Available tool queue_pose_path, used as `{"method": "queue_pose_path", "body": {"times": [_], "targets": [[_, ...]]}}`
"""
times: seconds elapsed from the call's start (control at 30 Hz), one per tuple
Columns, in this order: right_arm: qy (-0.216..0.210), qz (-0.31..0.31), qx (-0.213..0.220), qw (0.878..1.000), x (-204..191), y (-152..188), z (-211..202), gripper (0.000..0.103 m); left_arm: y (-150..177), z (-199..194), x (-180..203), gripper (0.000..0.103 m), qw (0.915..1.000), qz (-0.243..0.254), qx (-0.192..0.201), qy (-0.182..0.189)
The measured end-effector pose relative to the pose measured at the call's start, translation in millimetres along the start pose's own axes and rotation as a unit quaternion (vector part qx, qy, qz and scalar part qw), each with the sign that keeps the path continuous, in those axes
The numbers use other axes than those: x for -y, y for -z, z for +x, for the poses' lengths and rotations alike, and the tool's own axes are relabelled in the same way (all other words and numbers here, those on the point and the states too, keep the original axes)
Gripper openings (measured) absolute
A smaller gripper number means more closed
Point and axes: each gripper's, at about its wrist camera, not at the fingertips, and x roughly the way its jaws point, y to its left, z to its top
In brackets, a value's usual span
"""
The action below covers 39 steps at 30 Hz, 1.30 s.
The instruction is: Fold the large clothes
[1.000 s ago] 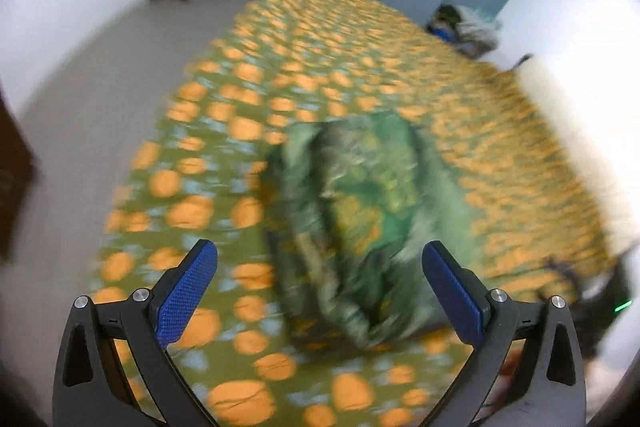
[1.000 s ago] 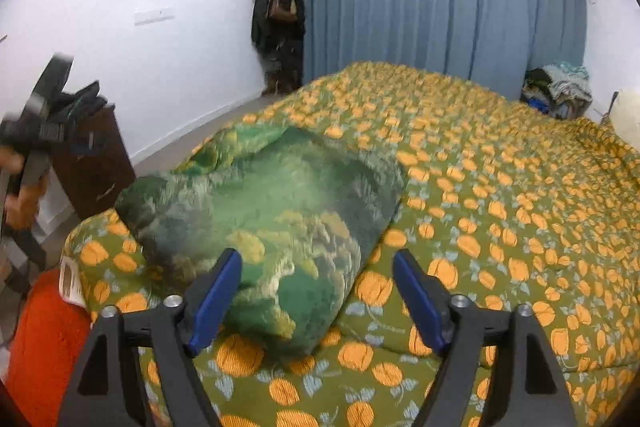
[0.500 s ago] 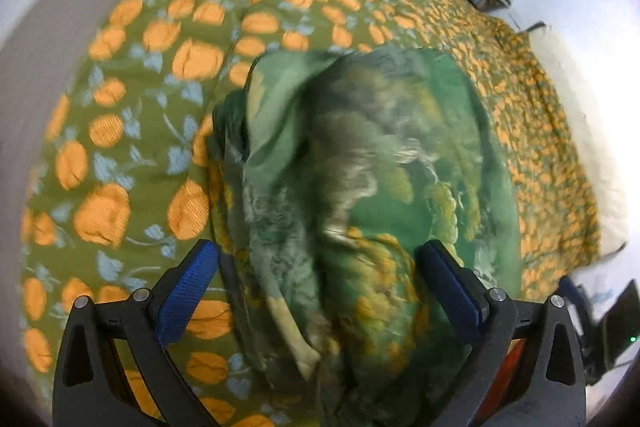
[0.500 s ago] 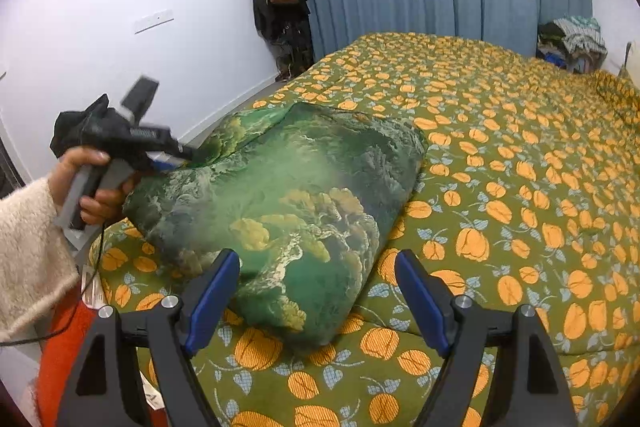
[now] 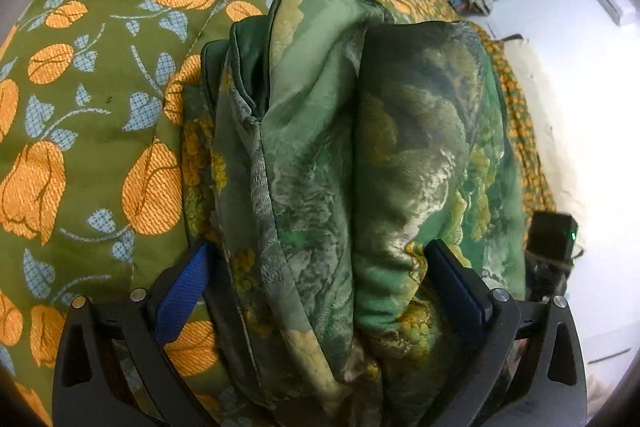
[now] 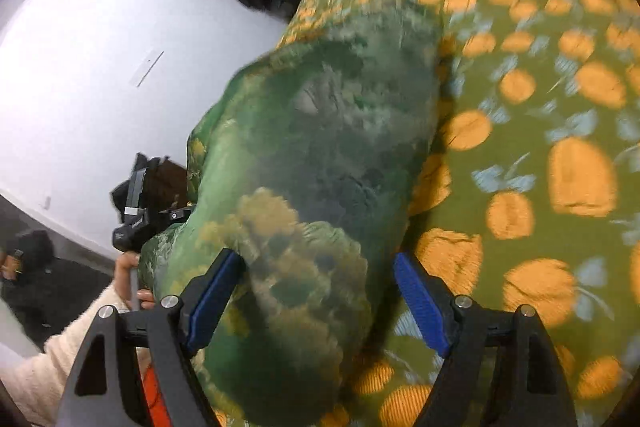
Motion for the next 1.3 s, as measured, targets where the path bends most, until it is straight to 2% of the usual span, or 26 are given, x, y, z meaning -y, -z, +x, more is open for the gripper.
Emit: {"method": "queue_pose_path", "body": {"times": [0.13,0.33,0.4,0.43,0.47,0.53,0.57,0.67,0.8,0.9,1.03,1.17,1.23,1.3], "targets": [[-0.03,0.031,-0.022,0.999,15,-2,16,0.089,-1,8,-8,0.103,0.9998,-0.01,-0.007,0.018],[-0.054,0.056,-0.046,0.996,12,-13,36,0.091,-1,10,-20,0.103,0.9979,-0.03,-0.018,0.055],[-0.057,0.062,-0.061,0.995,16,-18,44,0.091,-1,7,-25,0.103,0.9973,-0.042,-0.02,0.057],[-0.055,0.061,-0.063,0.995,16,-19,46,0.09,-1,6,-24,0.096,0.9974,-0.042,-0.019,0.054],[-0.048,0.056,-0.061,0.995,13,-19,46,0.085,0,3,-23,0.083,0.9975,-0.042,-0.016,0.055],[-0.028,0.028,-0.049,0.998,0,-15,38,0.063,9,-5,-25,0.068,0.9966,-0.048,-0.009,0.066],[-0.027,0.016,-0.041,0.999,-8,-13,34,0.057,12,-11,-22,0.063,0.9969,-0.044,-0.002,0.065],[-0.033,-0.027,-0.017,0.999,-36,-11,19,0.053,21,-33,-12,0.055,0.9963,-0.037,0.021,0.075],[-0.049,-0.082,0.006,0.995,-71,-16,-2,0.052,27,-70,6,0.051,0.9939,-0.021,0.052,0.095],[-0.069,-0.107,0.026,0.992,-87,-37,-22,0.052,11,-93,32,0.051,0.9927,0.003,0.073,0.095],[-0.072,-0.122,0.046,0.989,-84,-83,-31,0.052,-37,-93,61,0.05,0.9925,0.035,0.089,0.076],[-0.057,-0.12,0.056,0.989,-55,-142,-25,0.052,-89,-53,72,0.051,0.9923,0.034,0.093,0.074],[-0.054,-0.113,0.05,0.991,-40,-160,-17,0.052,-109,-27,73,0.051,0.993,0.035,0.088,0.07],[-0.043,-0.095,0.04,0.994,-9,-176,-11,0.053,-123,1,72,0.052,0.9944,0.034,0.079,0.062]]}}
